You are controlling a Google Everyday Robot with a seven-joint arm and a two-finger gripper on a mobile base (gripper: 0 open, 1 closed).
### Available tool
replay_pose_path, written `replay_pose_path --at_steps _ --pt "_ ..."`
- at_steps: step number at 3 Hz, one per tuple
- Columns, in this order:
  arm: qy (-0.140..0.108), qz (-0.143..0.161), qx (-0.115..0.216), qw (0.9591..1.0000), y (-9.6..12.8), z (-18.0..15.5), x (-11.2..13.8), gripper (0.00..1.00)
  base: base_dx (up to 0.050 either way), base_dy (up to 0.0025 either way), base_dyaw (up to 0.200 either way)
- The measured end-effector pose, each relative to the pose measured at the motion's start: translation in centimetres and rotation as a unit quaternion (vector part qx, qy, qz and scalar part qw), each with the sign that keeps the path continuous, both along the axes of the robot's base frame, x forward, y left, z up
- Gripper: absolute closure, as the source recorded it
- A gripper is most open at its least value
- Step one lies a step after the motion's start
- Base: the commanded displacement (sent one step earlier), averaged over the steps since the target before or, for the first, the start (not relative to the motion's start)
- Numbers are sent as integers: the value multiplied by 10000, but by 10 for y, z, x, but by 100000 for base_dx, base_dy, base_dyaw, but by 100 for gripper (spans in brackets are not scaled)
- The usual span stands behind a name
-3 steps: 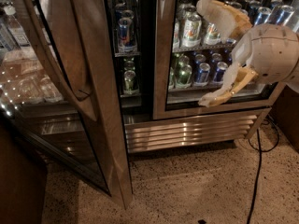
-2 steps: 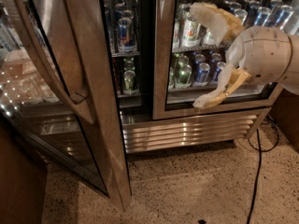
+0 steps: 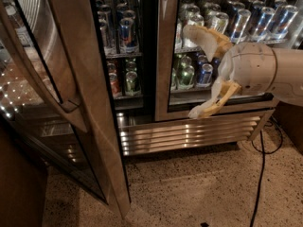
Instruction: Open left fridge door
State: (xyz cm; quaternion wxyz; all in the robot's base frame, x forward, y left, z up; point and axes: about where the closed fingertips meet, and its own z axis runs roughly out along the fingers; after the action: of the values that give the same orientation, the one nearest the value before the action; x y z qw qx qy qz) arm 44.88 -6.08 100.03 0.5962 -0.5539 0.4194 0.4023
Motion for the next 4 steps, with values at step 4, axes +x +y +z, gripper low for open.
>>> replay_pose_path --at_steps 4 --pt "317 407 -411 9978 31 -30 -4 0 0 0 0"
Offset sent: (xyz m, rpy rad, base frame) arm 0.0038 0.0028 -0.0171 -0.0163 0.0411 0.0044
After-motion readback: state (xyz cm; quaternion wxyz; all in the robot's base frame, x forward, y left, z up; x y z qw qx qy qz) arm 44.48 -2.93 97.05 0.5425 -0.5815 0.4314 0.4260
